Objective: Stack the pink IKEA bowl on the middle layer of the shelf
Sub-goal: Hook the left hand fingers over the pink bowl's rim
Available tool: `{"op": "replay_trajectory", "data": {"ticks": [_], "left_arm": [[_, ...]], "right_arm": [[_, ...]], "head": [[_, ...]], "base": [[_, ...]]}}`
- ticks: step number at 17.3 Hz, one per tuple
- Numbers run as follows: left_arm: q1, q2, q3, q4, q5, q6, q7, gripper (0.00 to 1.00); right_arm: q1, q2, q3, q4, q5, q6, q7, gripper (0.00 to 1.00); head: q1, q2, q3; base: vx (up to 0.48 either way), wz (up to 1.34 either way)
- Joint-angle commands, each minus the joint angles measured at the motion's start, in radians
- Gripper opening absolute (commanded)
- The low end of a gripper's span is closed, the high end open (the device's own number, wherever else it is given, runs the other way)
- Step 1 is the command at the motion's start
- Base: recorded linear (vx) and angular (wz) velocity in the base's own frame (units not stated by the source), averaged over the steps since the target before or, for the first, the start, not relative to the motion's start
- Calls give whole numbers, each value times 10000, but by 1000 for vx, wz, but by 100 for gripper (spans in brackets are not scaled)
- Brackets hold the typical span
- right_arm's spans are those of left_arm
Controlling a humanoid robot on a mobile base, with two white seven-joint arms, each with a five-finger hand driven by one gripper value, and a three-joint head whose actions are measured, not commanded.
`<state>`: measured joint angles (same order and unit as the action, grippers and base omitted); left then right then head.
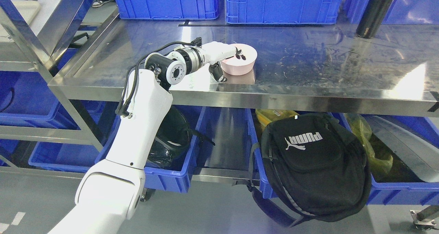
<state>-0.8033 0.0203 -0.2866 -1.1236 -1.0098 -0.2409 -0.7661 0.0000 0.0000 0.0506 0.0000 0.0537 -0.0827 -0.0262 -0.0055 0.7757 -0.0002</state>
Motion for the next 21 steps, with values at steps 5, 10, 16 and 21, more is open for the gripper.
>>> {"op": "replay_trajectory", "data": {"ticks": [5,10,16,21], "left_arm": [[-495,-28,-569,2076,81,-443,1017,69],[-864,-28,-646,2844,-11,-506,1019,52],[-926,-28,-693,3167,35,-597,988,36],[-1017,-28,301,2938,66,-1561,973,3]], "right_arm": [[230,-175,0,-175,0,-1,1,100],[230,-175,0,-175,0,-1,1,100],[230,-175,0,-175,0,-1,1,100],[230,-175,0,-175,0,-1,1,100]], "head": [[0,0,0],[0,0,0],[0,0,0],[0,0,0]], "base": [[0,0],[0,0],[0,0],[0,0]]}}
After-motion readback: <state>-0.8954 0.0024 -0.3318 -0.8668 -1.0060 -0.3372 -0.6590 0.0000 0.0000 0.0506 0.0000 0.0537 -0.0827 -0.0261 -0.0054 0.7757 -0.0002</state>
